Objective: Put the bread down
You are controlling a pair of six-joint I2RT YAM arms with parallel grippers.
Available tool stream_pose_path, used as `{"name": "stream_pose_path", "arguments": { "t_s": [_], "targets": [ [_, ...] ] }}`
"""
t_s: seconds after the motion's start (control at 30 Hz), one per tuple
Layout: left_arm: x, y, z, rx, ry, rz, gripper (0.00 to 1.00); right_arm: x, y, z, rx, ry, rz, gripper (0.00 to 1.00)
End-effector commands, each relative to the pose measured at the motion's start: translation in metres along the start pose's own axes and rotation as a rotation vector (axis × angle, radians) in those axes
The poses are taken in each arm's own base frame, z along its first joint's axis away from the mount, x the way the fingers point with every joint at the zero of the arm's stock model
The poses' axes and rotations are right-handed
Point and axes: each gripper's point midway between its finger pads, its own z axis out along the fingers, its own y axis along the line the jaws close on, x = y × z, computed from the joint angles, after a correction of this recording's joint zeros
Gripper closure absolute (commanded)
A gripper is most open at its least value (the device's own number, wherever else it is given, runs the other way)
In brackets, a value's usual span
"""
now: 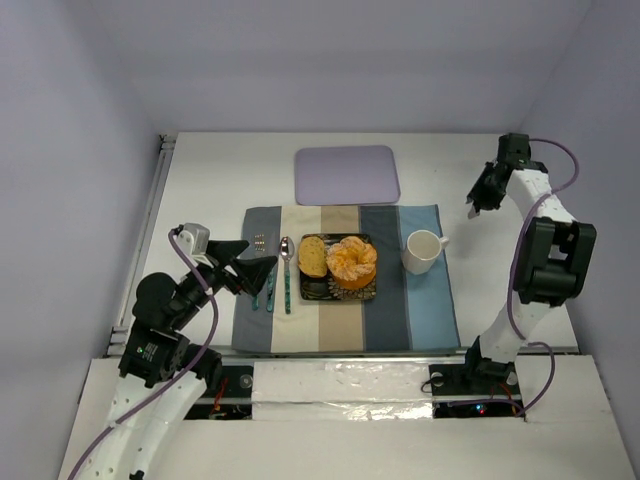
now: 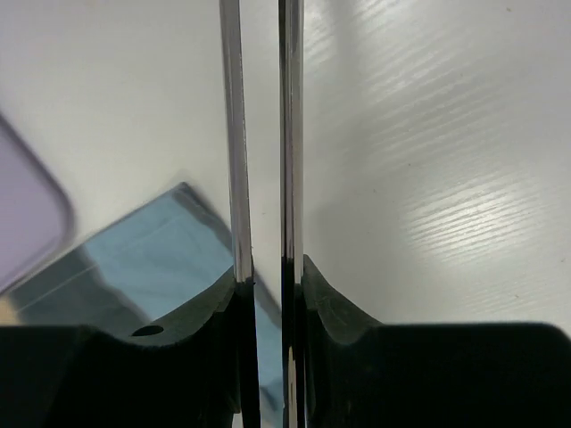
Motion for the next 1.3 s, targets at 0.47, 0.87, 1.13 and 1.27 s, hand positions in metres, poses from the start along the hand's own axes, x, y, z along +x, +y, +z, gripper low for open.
{"name": "stream_pose_path", "arguments": {
  "t_s": [0.47,0.87,1.13,1.27],
  "targets": [
    [-0.002,-0.001,0.005,0.016,-0.009,0.017,0.14,0.020,-0.043,0.056,0.251,0.102,-0.227,0.55],
    [0.004,0.003,0.009,0.005,0.017,0.004,0.14,0.017,-0.042,0.064,0.278,0.102,-0.208,0.25],
    [0.004,0.002,0.009,0.006,0.017,0.004,0.14,-0.012,-0.018,0.027,0.206,-0.030,-0.119,0.09],
    [0.004,0.002,0.009,0.010,0.017,0.005,0.14,-0.042,0.019,-0.028,0.027,-0.207,0.003,0.14]
  ]
}}
